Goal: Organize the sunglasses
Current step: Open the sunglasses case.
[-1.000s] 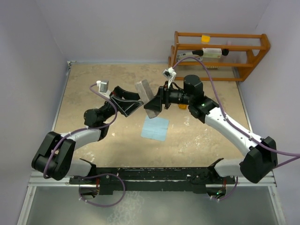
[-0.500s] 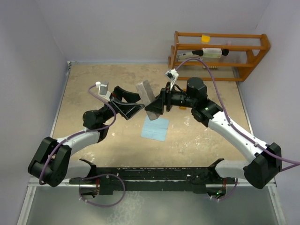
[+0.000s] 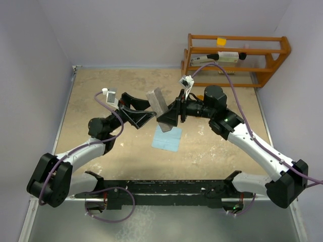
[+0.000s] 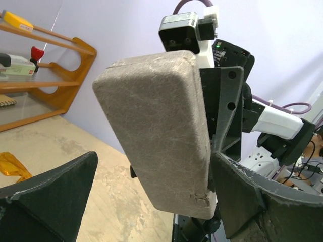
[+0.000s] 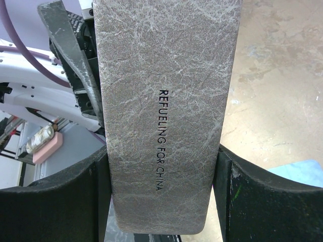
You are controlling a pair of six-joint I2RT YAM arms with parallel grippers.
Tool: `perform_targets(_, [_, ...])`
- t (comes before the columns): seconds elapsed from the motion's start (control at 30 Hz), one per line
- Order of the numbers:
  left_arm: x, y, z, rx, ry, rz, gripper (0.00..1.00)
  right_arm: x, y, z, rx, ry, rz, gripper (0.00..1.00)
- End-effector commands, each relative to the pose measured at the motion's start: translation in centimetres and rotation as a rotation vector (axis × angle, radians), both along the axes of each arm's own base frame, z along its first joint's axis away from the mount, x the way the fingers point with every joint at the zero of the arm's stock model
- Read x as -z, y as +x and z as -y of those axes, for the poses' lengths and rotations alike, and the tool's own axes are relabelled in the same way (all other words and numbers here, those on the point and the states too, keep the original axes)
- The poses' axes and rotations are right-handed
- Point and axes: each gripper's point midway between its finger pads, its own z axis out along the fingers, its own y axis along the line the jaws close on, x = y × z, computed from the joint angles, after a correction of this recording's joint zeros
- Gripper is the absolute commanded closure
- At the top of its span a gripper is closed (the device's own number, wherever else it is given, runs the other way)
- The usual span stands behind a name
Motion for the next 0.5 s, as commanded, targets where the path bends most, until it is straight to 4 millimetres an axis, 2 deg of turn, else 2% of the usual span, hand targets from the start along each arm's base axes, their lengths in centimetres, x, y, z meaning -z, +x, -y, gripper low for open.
perform_targets(0.0, [-2.6, -1.5, -0.5, 0.033, -0.069, 0.091, 0.09, -1.6, -0.8, -0.2, -0.044, 0.047, 0.047, 1.00])
perform_targets(0.2, [-3.7, -2.8, -0.7, 0.090, -0.113, 0.118, 0.09, -1.8, -1.1, -0.5, -0.068, 0.062, 0.038, 1.00])
perform_targets(0.47, [-3.3, -2.7, -0.4, 0.103, -0.108, 0.104, 0.09, -2.4, -1.7, -1.3, -0.103, 0.080, 0.029, 1.00])
